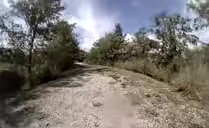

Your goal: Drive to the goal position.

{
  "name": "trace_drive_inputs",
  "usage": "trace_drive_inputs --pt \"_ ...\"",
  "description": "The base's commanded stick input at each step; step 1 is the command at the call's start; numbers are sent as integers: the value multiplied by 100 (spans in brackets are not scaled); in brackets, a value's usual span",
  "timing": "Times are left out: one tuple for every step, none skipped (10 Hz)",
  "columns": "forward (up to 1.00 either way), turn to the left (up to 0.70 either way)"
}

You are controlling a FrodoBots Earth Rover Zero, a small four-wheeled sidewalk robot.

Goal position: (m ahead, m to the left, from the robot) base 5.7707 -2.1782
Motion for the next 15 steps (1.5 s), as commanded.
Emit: trace_drive_inputs --pt "84 0" --pt "84 0" --pt "84 0" --pt "84 0" --pt "84 0" --pt "84 0" --pt "84 0" --pt "84 0" --pt "84 0" --pt "84 0" --pt "84 0" --pt "84 0" --pt "84 0" --pt "84 0" --pt "84 0"
